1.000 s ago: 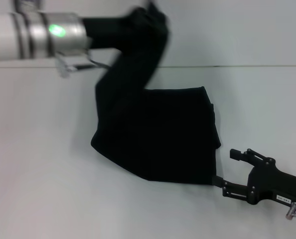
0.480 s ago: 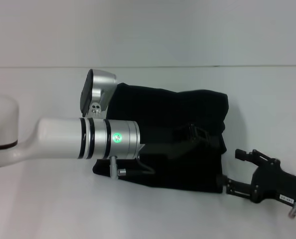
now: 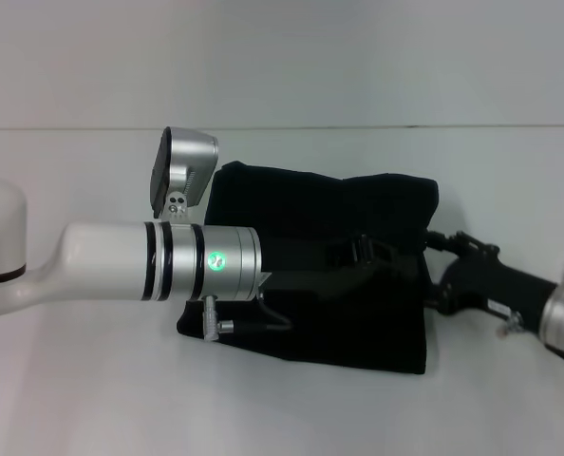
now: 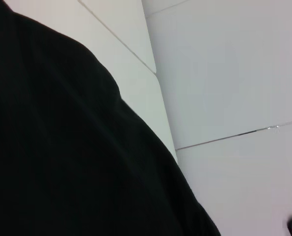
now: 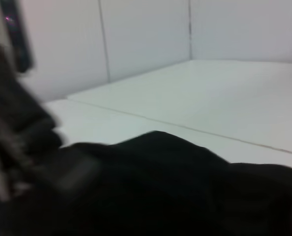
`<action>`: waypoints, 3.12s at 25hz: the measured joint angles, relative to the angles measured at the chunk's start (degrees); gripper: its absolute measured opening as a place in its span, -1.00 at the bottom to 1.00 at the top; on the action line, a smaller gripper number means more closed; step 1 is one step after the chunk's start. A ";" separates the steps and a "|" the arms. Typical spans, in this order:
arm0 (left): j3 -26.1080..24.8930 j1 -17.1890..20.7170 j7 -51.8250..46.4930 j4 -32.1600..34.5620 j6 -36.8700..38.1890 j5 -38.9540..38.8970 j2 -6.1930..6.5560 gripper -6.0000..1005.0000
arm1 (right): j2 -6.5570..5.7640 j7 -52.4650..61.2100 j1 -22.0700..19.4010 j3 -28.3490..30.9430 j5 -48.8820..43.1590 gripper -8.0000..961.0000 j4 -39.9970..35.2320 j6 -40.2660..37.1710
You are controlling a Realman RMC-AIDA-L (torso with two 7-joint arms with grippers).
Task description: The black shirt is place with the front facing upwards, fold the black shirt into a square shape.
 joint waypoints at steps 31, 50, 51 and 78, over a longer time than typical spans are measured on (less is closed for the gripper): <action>5.36 1.64 3.85 -2.08 -3.53 -0.64 -0.41 -0.87 | -0.39 -5.71 0.41 3.72 24.59 0.96 -0.79 12.31; 3.80 11.95 4.09 9.81 6.62 -12.20 6.93 0.51 | -0.40 -6.20 -6.92 -2.75 12.03 0.97 -0.33 -14.60; 3.05 12.83 4.09 9.63 4.17 -12.23 7.85 0.58 | -0.31 -6.21 -6.59 -3.33 10.85 0.97 -0.15 -14.17; 3.87 12.92 -5.32 8.89 -6.78 -4.63 11.52 0.92 | -0.57 -1.45 -6.86 -3.76 8.90 0.97 -3.38 -8.63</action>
